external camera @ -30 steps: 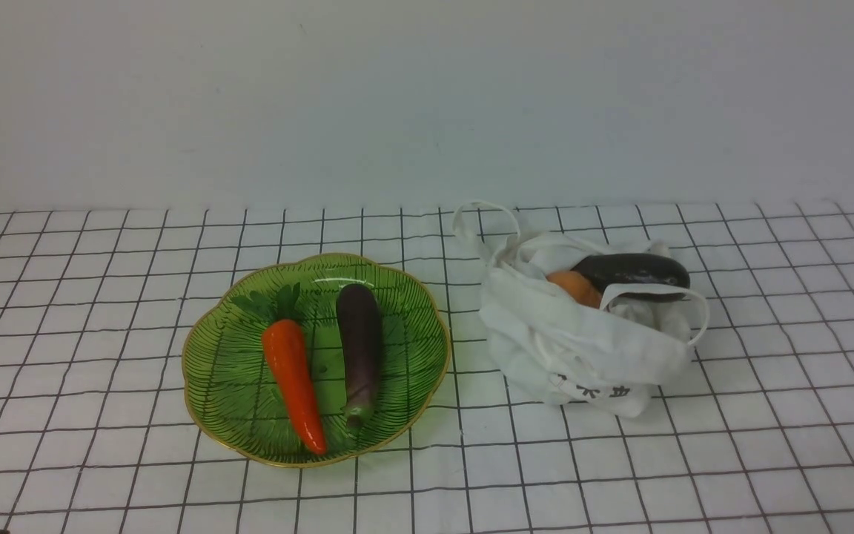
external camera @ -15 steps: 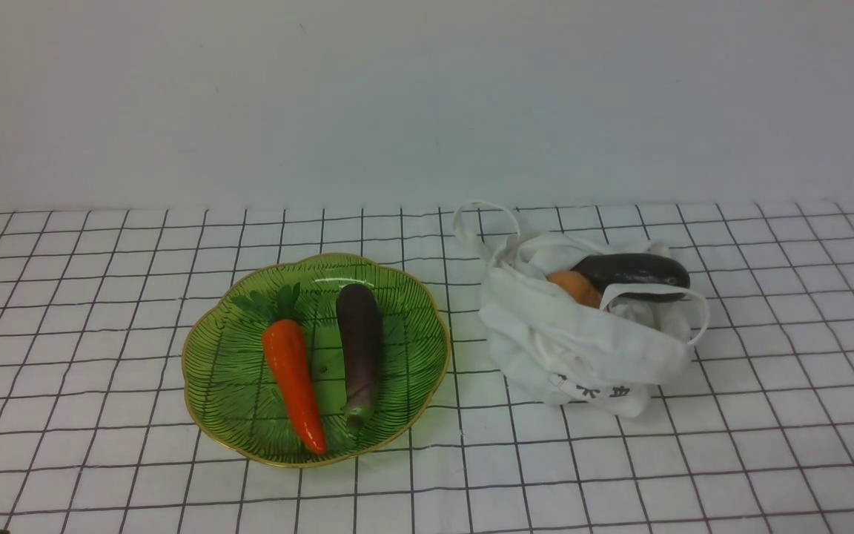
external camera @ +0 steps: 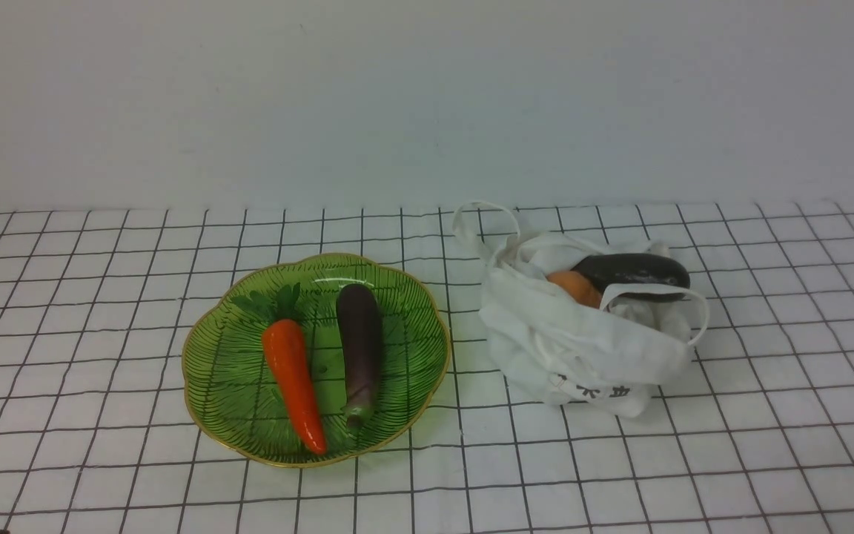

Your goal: Take vegetables from bag on white checkered tablecloth place on plate.

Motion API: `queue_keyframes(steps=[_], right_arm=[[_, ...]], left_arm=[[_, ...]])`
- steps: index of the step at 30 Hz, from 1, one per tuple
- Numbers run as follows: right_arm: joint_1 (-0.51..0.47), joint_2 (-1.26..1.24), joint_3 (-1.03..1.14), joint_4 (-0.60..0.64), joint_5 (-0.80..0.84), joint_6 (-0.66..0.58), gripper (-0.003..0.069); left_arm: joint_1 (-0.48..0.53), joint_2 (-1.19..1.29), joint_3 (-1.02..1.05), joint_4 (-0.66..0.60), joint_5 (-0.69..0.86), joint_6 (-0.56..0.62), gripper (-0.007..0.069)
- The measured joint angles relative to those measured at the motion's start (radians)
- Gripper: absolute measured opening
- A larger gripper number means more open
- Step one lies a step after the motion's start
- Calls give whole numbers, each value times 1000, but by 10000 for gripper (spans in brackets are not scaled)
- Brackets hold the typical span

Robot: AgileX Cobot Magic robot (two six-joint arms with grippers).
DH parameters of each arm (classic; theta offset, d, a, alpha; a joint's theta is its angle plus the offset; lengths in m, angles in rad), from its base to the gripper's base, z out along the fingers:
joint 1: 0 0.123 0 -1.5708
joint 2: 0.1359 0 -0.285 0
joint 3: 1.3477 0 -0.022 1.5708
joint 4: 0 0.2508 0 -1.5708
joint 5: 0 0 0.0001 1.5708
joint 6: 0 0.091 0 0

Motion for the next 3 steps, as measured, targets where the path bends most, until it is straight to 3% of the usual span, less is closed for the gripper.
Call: queue_keyframes(steps=[3], right_arm=[[0, 0, 0, 0, 0, 0, -14]], left_arm=[[0, 0, 0, 0, 0, 0, -8]])
